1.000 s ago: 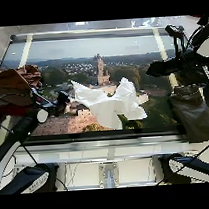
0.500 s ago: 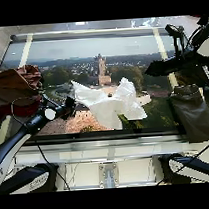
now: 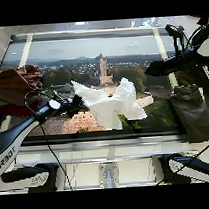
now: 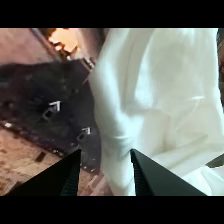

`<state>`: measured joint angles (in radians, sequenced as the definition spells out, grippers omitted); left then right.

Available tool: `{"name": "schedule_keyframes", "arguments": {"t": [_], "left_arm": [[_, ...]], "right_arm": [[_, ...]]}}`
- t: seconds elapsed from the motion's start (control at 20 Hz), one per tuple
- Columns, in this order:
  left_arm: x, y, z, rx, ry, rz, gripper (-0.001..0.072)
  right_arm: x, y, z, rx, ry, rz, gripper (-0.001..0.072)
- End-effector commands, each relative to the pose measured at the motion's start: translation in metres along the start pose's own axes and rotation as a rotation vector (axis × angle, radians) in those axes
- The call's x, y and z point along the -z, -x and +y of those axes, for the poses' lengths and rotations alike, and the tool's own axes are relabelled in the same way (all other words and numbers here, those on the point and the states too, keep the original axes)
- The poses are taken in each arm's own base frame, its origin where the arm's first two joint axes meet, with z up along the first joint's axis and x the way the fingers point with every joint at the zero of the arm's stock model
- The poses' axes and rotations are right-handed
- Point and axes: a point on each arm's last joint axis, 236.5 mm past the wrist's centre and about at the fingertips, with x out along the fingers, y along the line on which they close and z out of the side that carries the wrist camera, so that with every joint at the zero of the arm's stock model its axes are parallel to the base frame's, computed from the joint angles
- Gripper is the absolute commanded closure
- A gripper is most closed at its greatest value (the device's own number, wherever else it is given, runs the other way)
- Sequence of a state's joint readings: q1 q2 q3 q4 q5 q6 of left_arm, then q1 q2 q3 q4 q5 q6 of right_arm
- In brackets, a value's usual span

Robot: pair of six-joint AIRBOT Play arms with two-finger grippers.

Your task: Fold the shirts.

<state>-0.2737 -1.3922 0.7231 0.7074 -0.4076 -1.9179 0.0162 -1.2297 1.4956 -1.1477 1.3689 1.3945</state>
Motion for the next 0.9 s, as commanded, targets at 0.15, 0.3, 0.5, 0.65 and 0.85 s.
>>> {"name": "schedule_keyframes", "arguments": {"t": [0.15, 0.3, 0.5, 0.65, 0.85], "left_arm": [[-0.016, -0.007, -0.022, 0.037, -0.033, -0.031, 0.0368], [-0.011, -0.017, -0.02, 0.018, -0.034, 0.006, 0.0544], [-0.009, -0.019, -0.016, 0.008, -0.054, 0.018, 0.0694], [-0.012, -0.018, -0.016, 0.009, -0.064, 0.014, 0.0694], [-0.011, -0.018, -0.016, 0.008, -0.065, 0.017, 0.0694]], "right_arm": [[0.0, 0.0, -0.001, 0.002, -0.001, 0.001, 0.0368], [0.0, 0.0, -0.001, 0.002, -0.001, 0.002, 0.0369], [0.016, -0.016, 0.0, -0.008, -0.01, 0.051, 0.0368], [0.054, -0.064, 0.0, -0.007, -0.014, 0.136, 0.0368], [0.077, -0.116, -0.021, 0.049, -0.015, 0.125, 0.0368]]}}
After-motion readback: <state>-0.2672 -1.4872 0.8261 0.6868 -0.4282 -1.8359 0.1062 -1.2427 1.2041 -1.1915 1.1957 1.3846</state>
